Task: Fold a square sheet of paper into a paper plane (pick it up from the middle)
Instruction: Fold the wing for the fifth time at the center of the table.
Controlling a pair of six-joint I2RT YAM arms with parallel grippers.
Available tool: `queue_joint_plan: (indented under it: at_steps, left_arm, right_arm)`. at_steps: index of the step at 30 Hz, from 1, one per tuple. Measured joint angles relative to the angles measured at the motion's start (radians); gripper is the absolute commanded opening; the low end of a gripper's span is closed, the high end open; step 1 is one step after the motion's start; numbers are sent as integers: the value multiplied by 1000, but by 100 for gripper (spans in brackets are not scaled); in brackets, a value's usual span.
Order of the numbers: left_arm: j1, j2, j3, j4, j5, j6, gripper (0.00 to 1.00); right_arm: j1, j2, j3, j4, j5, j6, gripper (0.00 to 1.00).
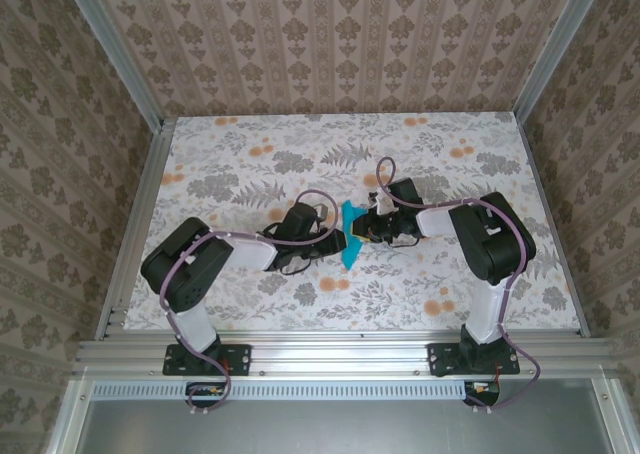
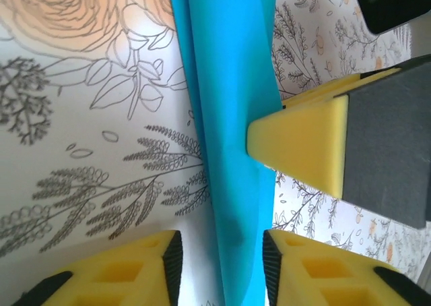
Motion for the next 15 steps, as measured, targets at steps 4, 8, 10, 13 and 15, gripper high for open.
queue_joint_plan:
  at_steps: [4,8,10,13,15]
  left_arm:
    - [-10,-13,-31,37,0,-11,44]
    - [-34,-14,-33,39,-5,-14,44]
    - [-48,-15,-32,34,-16,-13,42]
    - [-61,-16,-29,15,-31,-5,38]
    - [-69,-16,-23,-4,-42,2,36]
  right_arm:
    - [0,-1,-23,54,6,61,18]
    - [0,-2,-42,105,6,127,18]
    - [-3,-2,-48,122,6,157,18]
    - [-3,-1,-51,134,10,185,18]
    - [-3,0,-52,143,14,201,18]
